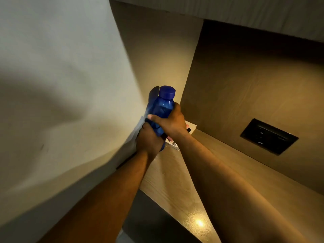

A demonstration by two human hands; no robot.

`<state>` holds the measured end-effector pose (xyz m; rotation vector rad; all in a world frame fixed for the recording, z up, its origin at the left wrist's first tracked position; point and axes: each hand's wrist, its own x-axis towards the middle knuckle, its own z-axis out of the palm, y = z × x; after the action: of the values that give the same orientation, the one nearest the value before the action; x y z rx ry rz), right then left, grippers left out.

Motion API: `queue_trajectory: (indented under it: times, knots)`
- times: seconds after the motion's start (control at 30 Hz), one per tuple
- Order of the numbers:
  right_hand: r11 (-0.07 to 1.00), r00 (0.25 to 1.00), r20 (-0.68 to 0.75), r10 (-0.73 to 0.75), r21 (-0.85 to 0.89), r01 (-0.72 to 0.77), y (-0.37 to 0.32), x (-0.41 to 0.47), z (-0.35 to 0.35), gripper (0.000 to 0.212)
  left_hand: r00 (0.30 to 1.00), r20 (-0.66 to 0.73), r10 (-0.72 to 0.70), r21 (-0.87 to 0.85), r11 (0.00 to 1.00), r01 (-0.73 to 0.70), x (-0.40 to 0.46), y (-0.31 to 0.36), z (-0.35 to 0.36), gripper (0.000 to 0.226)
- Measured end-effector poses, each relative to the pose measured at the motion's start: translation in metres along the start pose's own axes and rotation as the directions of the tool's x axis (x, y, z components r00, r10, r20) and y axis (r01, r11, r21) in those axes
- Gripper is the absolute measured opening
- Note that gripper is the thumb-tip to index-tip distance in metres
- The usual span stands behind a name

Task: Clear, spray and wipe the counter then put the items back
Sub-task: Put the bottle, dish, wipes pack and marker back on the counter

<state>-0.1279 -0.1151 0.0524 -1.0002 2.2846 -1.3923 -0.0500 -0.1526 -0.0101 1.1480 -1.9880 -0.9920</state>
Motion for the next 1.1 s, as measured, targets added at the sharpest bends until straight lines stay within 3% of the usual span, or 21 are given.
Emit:
queue_trajectory:
  times: [0.13,0.17,0.23,0.3,0.37,0.43,0.57,0.73,0.83,0.93,1.1]
  knots:
    - [0.999,0.993,-0.118,-0.018,-0.044,0.013,0.006,-0.006,-0.004,0.069,0.99,0.126,0.066,-0.097,0.994,-0.054,0.0,0.001,0.002,0.034]
    - [0.999,0.989,-0.148,-0.015,-0.048,0.007,0.01,-0.011,-0.01,0.068,0.987,0.137,0.086,-0.029,0.996,-0.082,-0.002,0.003,0.005,0.036]
    - [0.999,0.975,-0.219,0.033,-0.031,-0.04,0.018,-0.025,-0.029,0.072,0.988,0.117,0.105,0.149,0.981,-0.122,-0.008,0.008,0.01,0.055]
    - [0.995,0.949,-0.302,0.089,-0.025,-0.101,0.026,-0.039,-0.055,0.076,0.978,0.159,0.133,0.122,0.981,-0.153,-0.022,0.022,0.021,0.077]
    - [0.988,0.904,-0.408,0.125,-0.027,-0.149,0.037,-0.054,-0.088,0.075,0.95,0.243,0.197,0.011,0.979,-0.205,-0.04,0.039,0.043,0.082]
    - [0.98,0.842,-0.521,0.141,-0.045,-0.192,0.049,-0.074,-0.124,0.071,0.879,0.4,0.262,-0.065,0.964,-0.258,-0.059,0.062,0.074,0.08]
    - [0.947,0.705,-0.689,0.17,-0.085,-0.311,0.074,-0.12,-0.194,0.066,0.663,0.651,0.37,-0.109,0.91,-0.401,-0.107,0.106,0.136,0.071]
    - [0.914,0.513,-0.827,0.229,0.002,-0.406,0.113,-0.174,-0.293,0.075,0.391,0.789,0.474,-0.338,0.867,-0.367,-0.181,0.172,0.193,0.075]
    - [0.864,0.433,-0.872,0.229,-0.023,-0.503,0.132,-0.197,-0.338,0.076,0.256,0.837,0.483,-0.356,0.837,-0.415,-0.214,0.21,0.223,0.074]
    - [0.826,0.414,-0.89,0.191,-0.082,-0.557,0.151,-0.212,-0.368,0.076,0.217,0.865,0.452,-0.345,0.851,-0.396,-0.237,0.233,0.245,0.065]
    - [0.858,0.39,-0.898,0.204,-0.028,-0.514,0.174,-0.217,-0.388,0.076,0.244,0.868,0.433,-0.34,0.875,-0.343,-0.259,0.246,0.265,0.059]
